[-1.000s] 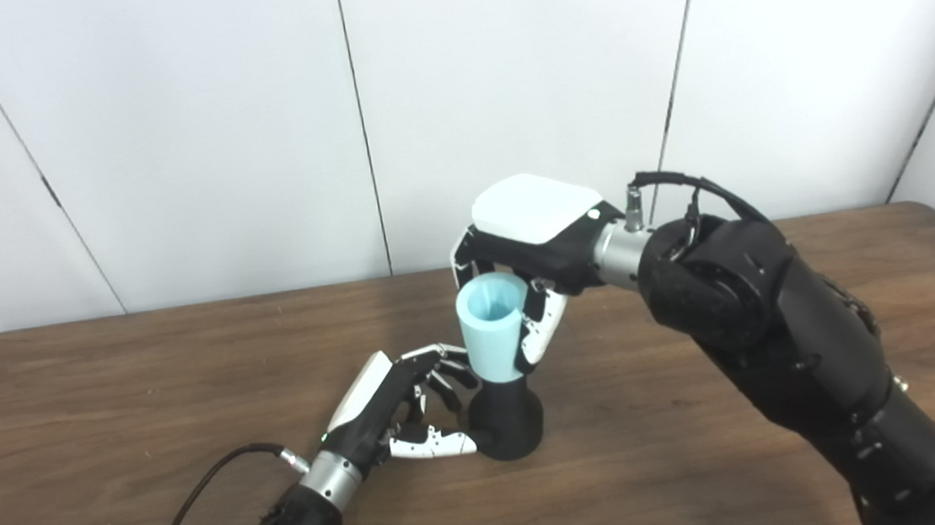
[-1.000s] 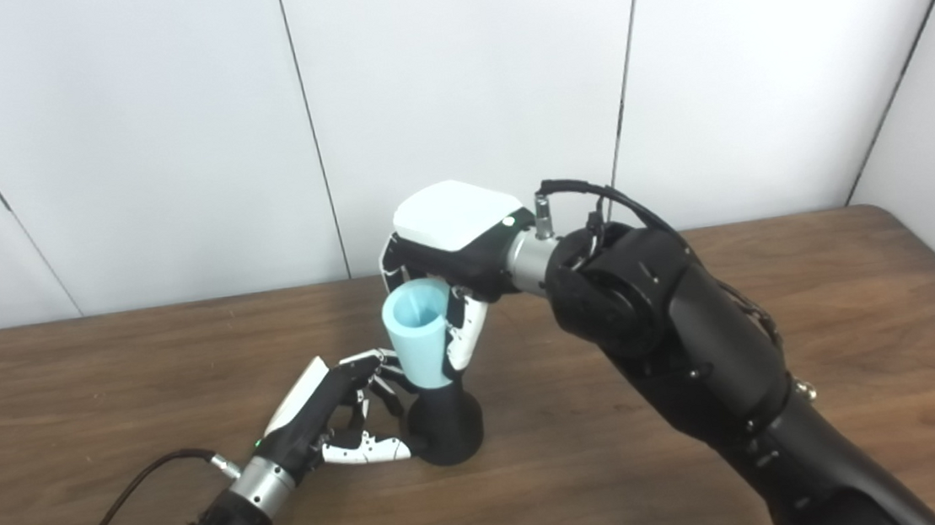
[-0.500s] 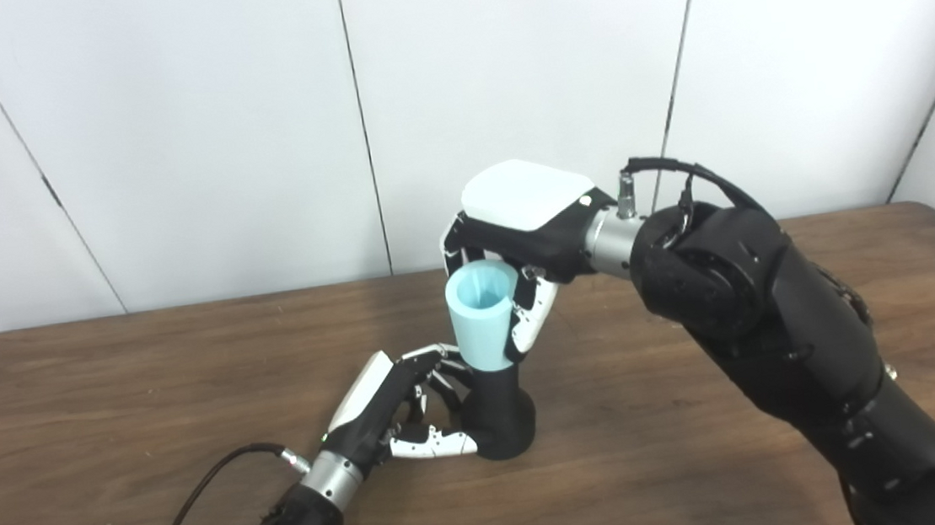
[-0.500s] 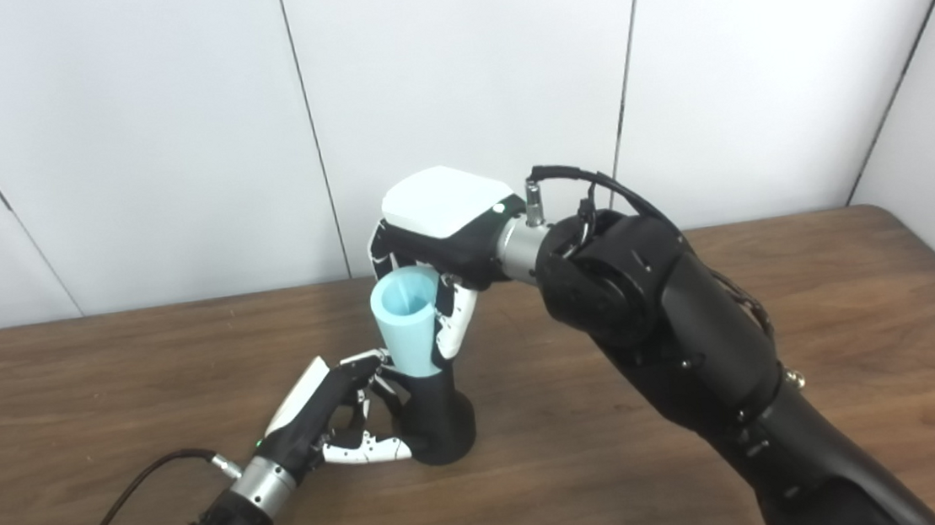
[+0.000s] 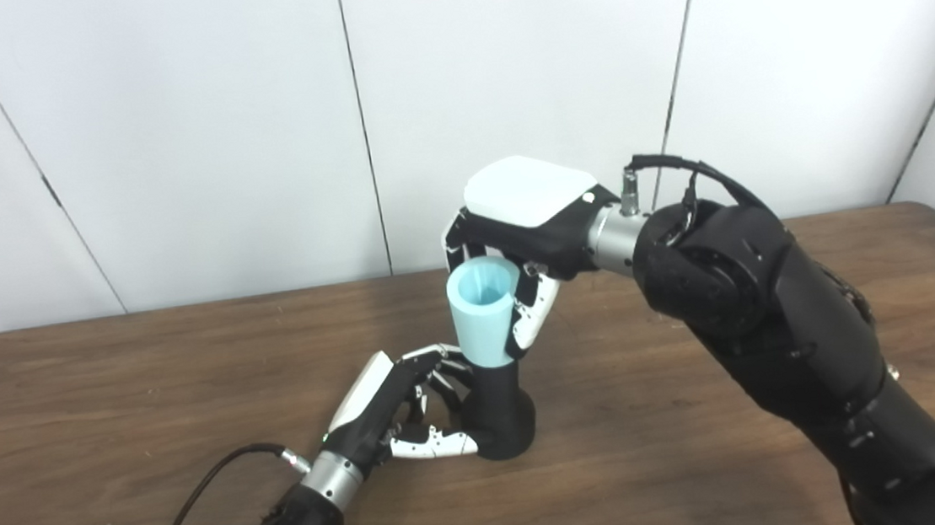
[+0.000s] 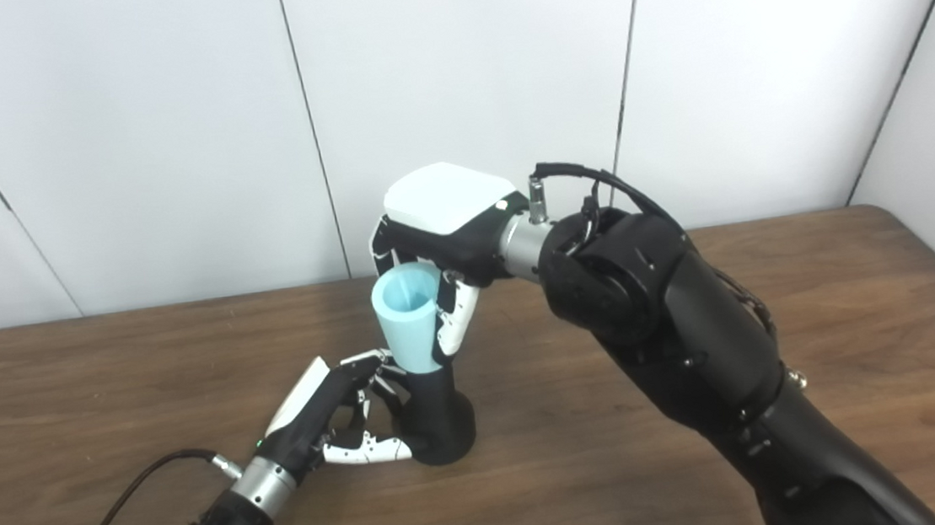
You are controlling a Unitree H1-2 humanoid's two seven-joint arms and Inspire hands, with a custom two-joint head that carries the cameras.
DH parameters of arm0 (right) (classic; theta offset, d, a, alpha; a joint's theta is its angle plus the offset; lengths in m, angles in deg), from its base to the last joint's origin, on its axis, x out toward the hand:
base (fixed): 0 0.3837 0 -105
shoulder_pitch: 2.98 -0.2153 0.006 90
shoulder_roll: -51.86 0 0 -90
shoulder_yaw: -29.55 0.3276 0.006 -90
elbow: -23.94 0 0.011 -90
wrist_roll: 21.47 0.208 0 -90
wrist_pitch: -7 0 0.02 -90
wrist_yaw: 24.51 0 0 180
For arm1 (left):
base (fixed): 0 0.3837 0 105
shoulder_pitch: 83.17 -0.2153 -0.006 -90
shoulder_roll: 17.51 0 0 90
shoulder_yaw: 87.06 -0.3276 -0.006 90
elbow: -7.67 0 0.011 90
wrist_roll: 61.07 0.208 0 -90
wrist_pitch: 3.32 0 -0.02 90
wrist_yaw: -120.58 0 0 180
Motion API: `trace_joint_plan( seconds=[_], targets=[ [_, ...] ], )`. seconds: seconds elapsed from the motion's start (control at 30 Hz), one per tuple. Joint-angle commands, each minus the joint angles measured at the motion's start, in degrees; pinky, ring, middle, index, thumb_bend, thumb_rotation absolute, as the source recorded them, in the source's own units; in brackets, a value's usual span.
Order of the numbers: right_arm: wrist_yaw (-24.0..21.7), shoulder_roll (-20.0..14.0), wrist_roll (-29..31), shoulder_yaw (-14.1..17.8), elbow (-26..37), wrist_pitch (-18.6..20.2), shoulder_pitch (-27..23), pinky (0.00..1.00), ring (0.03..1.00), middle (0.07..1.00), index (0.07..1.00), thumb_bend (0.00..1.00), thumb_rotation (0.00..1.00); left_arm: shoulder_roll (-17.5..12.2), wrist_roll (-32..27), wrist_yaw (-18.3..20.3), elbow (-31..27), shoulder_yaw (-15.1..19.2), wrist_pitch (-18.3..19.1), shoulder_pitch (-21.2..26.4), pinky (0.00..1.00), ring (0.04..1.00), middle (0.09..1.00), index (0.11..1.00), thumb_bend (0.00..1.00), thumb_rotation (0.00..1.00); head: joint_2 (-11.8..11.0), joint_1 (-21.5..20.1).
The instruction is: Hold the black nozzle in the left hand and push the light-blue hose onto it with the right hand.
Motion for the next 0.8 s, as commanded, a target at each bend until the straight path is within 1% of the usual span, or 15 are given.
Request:
trace_joint_plan(
  seconds=[0.0,0.2,0.43,0.77],
  targets=[
    [1.9,-0.66,0.24,1.54,1.93,-0.72,-2.55,0.14,0.229,0.471,0.483,0.53,0.0,-0.49,1.92,4.75,2.89,-2.07,5.3,-4.19,0.38,0.483,0.614,0.619,0.87,0.31,0.01,-0.01],
    [2.47,-0.62,0.23,1.86,1.94,-1.03,-1.87,0.12,0.213,0.471,0.483,0.53,0.0,-0.55,1.89,4.8,3.1,-2.11,4.95,-4.09,0.38,0.483,0.614,0.619,0.87,0.31,0.03,-0.07],
    [3.47,-0.15,0.3,1.59,1.02,-1.17,-0.19,0.13,0.213,0.471,0.483,0.53,0.0,-0.77,2.07,4.92,3.08,-2.23,4.81,-4.07,0.38,0.483,0.614,0.619,0.87,0.31,0.16,-0.06],
    [2.56,0.32,2.53,1.13,0.06,0.41,1.43,0.12,0.213,0.471,0.483,0.53,0.0,-0.82,2.45,5.03,2.75,-2.37,5.54,-4.06,0.38,0.483,0.614,0.619,0.87,0.31,0.27,0.03]
  ],
)
